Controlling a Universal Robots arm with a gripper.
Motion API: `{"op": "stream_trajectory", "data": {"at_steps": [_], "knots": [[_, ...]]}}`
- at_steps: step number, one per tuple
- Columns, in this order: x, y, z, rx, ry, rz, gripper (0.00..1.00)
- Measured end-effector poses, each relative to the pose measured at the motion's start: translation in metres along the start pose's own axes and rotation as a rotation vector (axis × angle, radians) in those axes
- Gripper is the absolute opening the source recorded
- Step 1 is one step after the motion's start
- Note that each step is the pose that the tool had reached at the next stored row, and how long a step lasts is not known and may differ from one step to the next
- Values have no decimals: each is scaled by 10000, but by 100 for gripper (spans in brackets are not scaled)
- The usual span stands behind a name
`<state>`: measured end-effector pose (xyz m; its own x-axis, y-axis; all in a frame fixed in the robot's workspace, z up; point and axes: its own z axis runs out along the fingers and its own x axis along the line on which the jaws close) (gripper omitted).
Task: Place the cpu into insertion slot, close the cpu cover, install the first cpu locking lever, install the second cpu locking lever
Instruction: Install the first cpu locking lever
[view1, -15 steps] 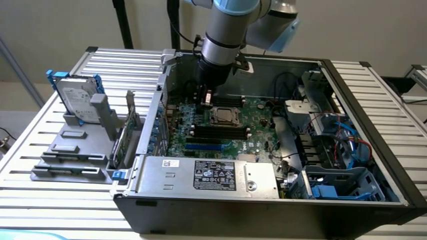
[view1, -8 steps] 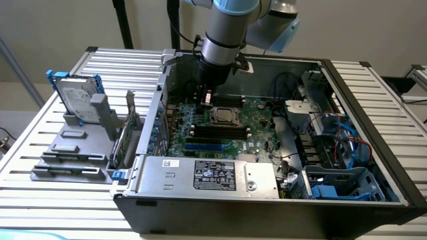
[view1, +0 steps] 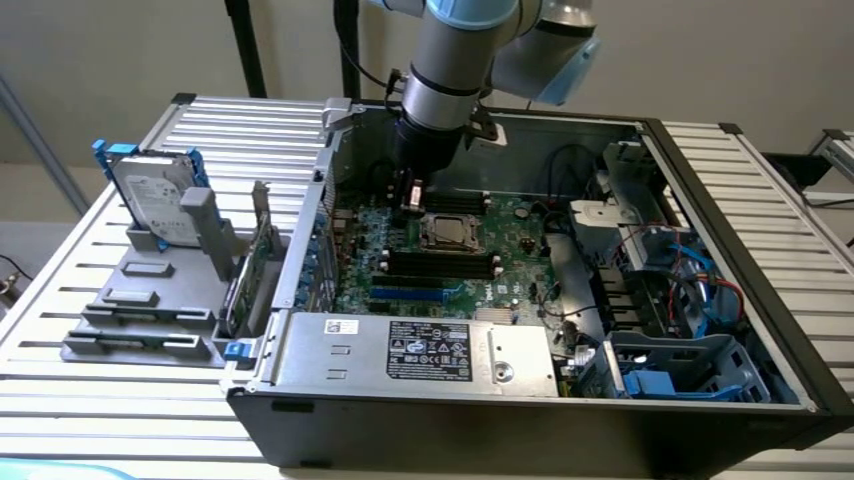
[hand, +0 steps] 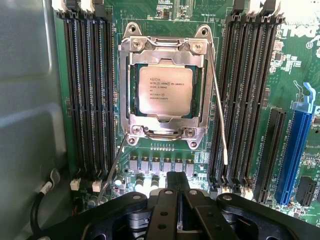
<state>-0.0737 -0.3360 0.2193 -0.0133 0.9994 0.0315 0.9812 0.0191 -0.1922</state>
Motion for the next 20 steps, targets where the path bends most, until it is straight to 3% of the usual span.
{"op": "stream_trajectory", "data": {"at_steps": [4,6,11,20], "knots": [[-32,-48,-34,52,43,-1,11],[-43,-61,-57,84,105,19,11],[-47,-74,-101,114,391,265,11],[-45,-92,-189,84,849,1064,11]]}}
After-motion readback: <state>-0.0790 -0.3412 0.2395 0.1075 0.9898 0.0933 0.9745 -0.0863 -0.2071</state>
